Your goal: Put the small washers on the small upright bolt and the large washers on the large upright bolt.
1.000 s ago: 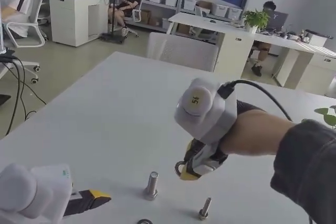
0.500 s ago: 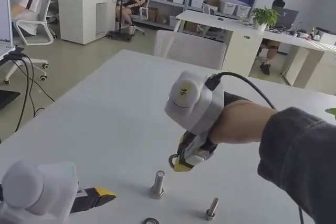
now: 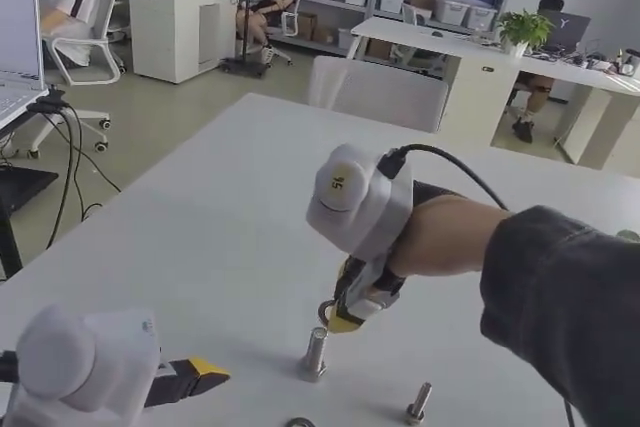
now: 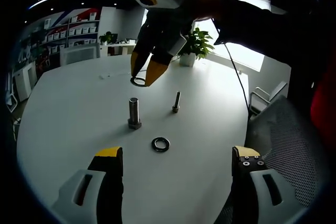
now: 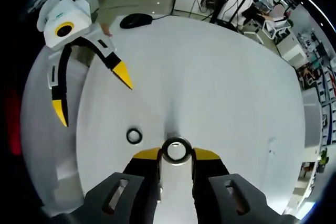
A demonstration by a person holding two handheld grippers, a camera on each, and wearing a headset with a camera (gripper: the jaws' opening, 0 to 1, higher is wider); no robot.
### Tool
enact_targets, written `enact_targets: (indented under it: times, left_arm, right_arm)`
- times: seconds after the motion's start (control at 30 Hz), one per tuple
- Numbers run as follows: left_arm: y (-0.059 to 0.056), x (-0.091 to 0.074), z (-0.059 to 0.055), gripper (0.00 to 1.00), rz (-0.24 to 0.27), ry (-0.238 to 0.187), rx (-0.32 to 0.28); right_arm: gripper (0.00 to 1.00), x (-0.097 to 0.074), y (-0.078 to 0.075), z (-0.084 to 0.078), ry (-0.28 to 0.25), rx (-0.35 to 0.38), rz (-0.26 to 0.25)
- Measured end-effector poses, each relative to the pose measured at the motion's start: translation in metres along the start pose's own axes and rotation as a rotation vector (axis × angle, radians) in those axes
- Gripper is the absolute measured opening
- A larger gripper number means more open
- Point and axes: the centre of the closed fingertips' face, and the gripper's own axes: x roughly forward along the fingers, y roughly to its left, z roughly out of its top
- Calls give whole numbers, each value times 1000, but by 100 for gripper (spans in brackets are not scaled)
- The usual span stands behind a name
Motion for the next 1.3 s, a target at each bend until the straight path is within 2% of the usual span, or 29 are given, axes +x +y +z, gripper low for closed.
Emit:
enact_targets:
  times: [0.4, 1.3]
  left_arm:
    - [5, -2, -2, 85, 14, 2, -13]
    - [7, -2, -6, 85, 23, 14, -21]
  right_arm:
    - [23, 18, 1, 2, 22, -20, 31]
    - [23, 40, 1, -3, 46, -13, 63]
